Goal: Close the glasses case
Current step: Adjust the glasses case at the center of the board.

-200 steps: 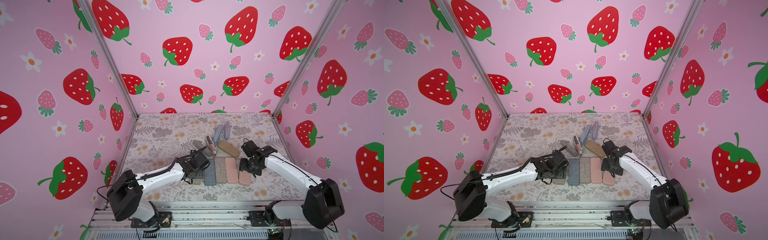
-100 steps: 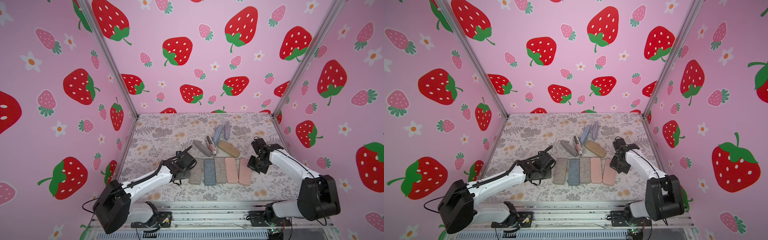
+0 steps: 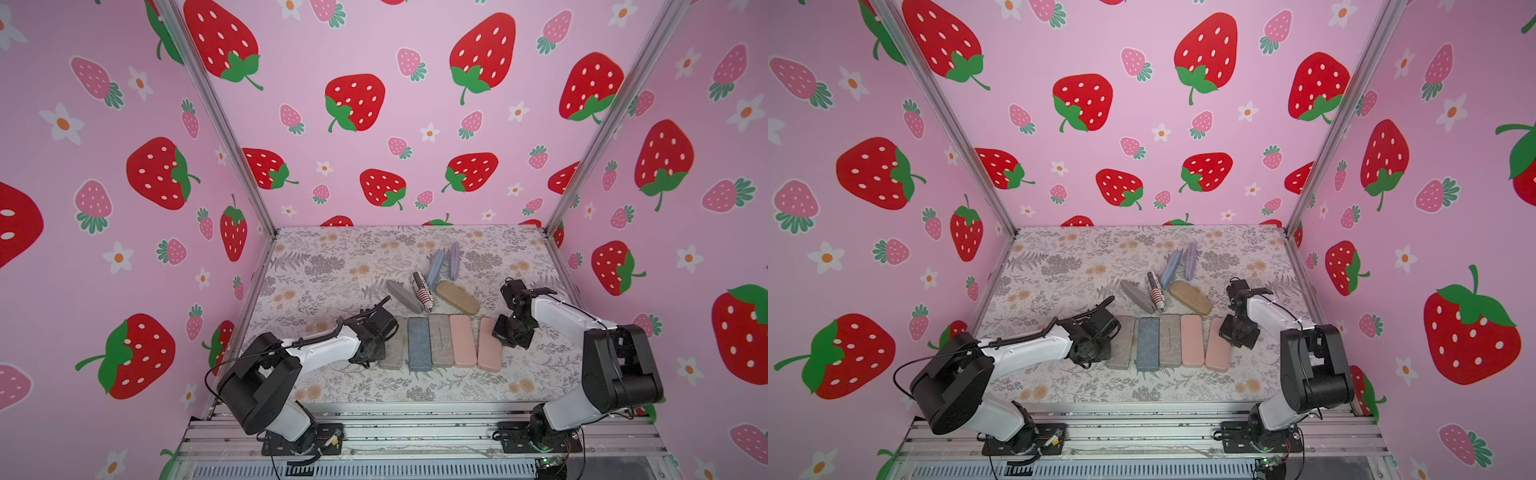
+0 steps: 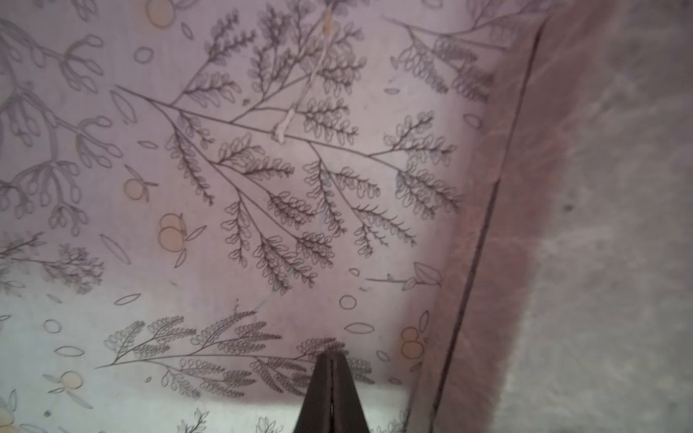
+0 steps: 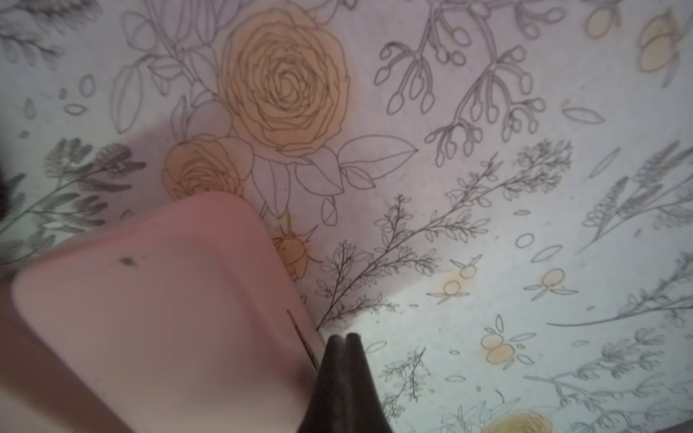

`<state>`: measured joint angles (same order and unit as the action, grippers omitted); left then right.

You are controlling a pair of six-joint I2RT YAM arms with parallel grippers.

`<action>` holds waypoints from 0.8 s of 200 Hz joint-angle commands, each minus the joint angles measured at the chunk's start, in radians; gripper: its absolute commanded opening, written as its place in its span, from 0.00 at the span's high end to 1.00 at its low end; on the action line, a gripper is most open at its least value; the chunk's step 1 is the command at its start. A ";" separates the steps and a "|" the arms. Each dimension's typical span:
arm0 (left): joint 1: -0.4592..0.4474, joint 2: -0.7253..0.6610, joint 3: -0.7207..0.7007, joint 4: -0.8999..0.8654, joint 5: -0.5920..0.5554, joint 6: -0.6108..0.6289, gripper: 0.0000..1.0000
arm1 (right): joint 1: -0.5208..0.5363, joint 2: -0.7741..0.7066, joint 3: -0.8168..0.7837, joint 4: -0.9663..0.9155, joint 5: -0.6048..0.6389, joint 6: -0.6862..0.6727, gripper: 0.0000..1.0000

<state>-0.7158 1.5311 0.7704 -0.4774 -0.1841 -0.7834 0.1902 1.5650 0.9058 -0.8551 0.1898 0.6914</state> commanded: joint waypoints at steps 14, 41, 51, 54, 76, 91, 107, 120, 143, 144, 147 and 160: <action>0.002 0.069 0.041 0.043 0.038 -0.018 1.00 | -0.005 0.034 0.011 0.048 -0.073 -0.043 1.00; -0.008 0.087 0.064 0.045 0.045 -0.019 1.00 | -0.003 0.043 0.027 0.057 -0.101 -0.058 1.00; -0.013 0.090 0.070 0.045 0.046 -0.022 1.00 | -0.004 0.045 0.030 0.057 -0.113 -0.058 1.00; -0.014 0.092 0.073 0.046 0.047 -0.023 1.00 | -0.002 0.044 0.030 0.059 -0.116 -0.058 1.00; -0.033 0.104 0.087 0.048 0.045 -0.035 1.00 | 0.005 0.041 0.026 0.066 -0.138 -0.050 1.00; -0.046 0.117 0.102 0.050 0.046 -0.043 1.00 | 0.019 0.043 0.018 0.067 -0.141 -0.038 1.00; -0.062 0.130 0.116 0.052 0.045 -0.050 1.00 | 0.036 0.048 0.012 0.067 -0.145 -0.027 1.00; -0.071 0.135 0.123 0.052 0.043 -0.055 1.00 | 0.050 0.053 0.010 0.067 -0.147 -0.020 1.00; -0.083 0.136 0.124 0.052 0.043 -0.062 1.00 | 0.068 0.058 0.013 0.096 -0.143 -0.012 1.00; -0.083 0.135 0.124 0.052 0.043 -0.062 1.00 | 0.070 0.058 0.014 0.096 -0.143 -0.012 1.00; -0.083 0.134 0.124 0.051 0.042 -0.063 1.00 | 0.070 0.058 0.014 0.095 -0.142 -0.011 1.00; -0.087 0.125 0.114 0.050 0.040 -0.066 1.00 | 0.074 0.055 0.018 0.089 -0.125 -0.007 1.00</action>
<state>-0.7799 1.6436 0.8761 -0.4213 -0.1871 -0.8158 0.2470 1.6104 0.9150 -0.7738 0.0818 0.6621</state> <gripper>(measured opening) 0.047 0.045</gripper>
